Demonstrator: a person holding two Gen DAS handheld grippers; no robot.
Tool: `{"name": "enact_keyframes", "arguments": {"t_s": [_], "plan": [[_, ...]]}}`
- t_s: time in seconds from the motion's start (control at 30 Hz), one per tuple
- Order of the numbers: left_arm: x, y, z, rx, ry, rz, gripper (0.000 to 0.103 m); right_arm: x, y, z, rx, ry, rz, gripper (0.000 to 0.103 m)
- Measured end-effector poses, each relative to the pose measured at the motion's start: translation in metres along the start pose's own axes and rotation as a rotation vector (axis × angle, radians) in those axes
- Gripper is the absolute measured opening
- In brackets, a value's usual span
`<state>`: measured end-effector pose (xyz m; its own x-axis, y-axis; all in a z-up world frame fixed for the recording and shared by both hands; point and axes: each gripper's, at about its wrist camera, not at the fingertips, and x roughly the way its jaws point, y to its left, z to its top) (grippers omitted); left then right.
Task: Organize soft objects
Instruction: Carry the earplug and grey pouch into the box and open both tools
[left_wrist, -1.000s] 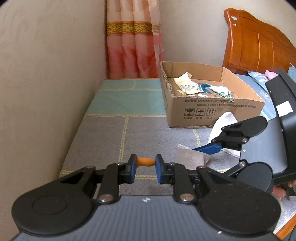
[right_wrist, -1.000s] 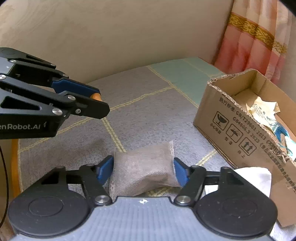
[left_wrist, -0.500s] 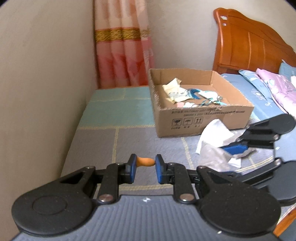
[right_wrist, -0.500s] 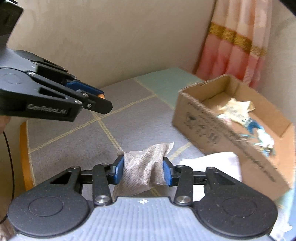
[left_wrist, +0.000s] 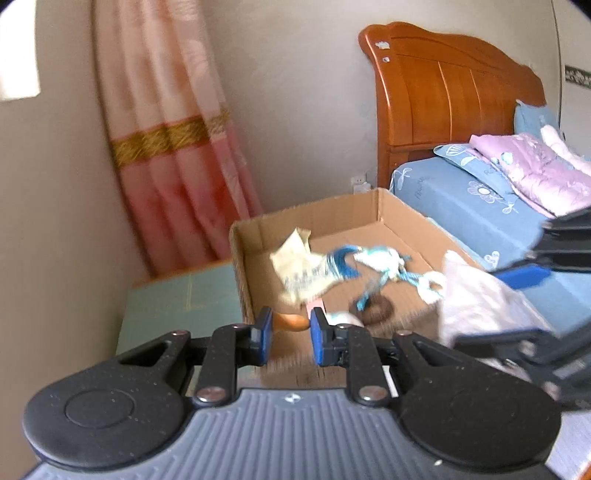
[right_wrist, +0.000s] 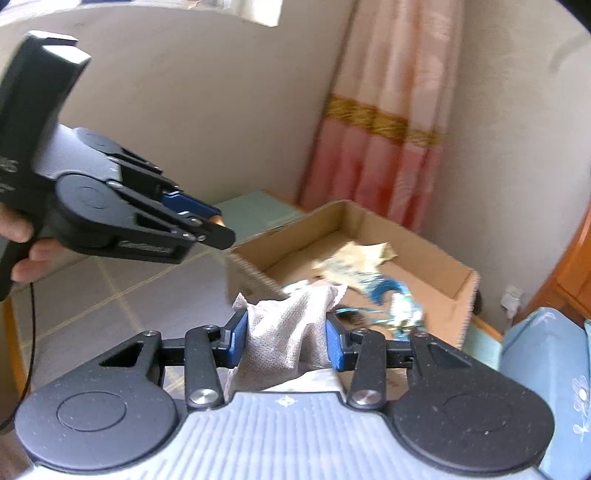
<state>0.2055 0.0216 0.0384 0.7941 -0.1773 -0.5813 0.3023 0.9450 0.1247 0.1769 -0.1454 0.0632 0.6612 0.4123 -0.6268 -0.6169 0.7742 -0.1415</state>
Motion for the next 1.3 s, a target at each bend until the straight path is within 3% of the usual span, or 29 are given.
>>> {"name": "enact_keyframes", "arguments": {"t_s": [0.13, 0.33, 0.4, 0.47, 0.5, 0.9, 1.1, 1.3], "plan": [[0.040, 0.002, 0.026, -0.002, 0.023, -0.029, 0.020, 0.001, -0.017, -0.001, 0.048, -0.007, -0.037, 0.048], [0.094, 0.007, 0.046, -0.022, 0.079, 0.007, 0.022, 0.007, -0.042, -0.003, 0.099, -0.002, -0.074, 0.048], [0.106, 0.011, 0.051, -0.040, 0.084, 0.012, 0.039, 0.007, -0.046, -0.004, 0.103, 0.004, -0.086, 0.048], [0.110, 0.014, 0.053, -0.062, 0.081, 0.030, 0.083, 0.010, -0.051, -0.004, 0.114, 0.006, -0.095, 0.048], [0.108, 0.015, 0.052, -0.063, 0.067, 0.036, 0.086, 0.011, -0.054, -0.004, 0.121, 0.006, -0.096, 0.048], [0.023, 0.020, 0.017, -0.090, 0.055, 0.039, 0.098, 0.034, -0.079, 0.010, 0.171, 0.027, -0.130, 0.048], [-0.022, 0.005, -0.009, -0.083, 0.042, 0.107, 0.100, 0.074, -0.107, 0.028, 0.243, 0.079, -0.134, 0.048], [-0.045, -0.010, -0.032, -0.092, 0.090, 0.070, 0.101, 0.117, -0.142, 0.055, 0.352, 0.115, -0.132, 0.048]]}}
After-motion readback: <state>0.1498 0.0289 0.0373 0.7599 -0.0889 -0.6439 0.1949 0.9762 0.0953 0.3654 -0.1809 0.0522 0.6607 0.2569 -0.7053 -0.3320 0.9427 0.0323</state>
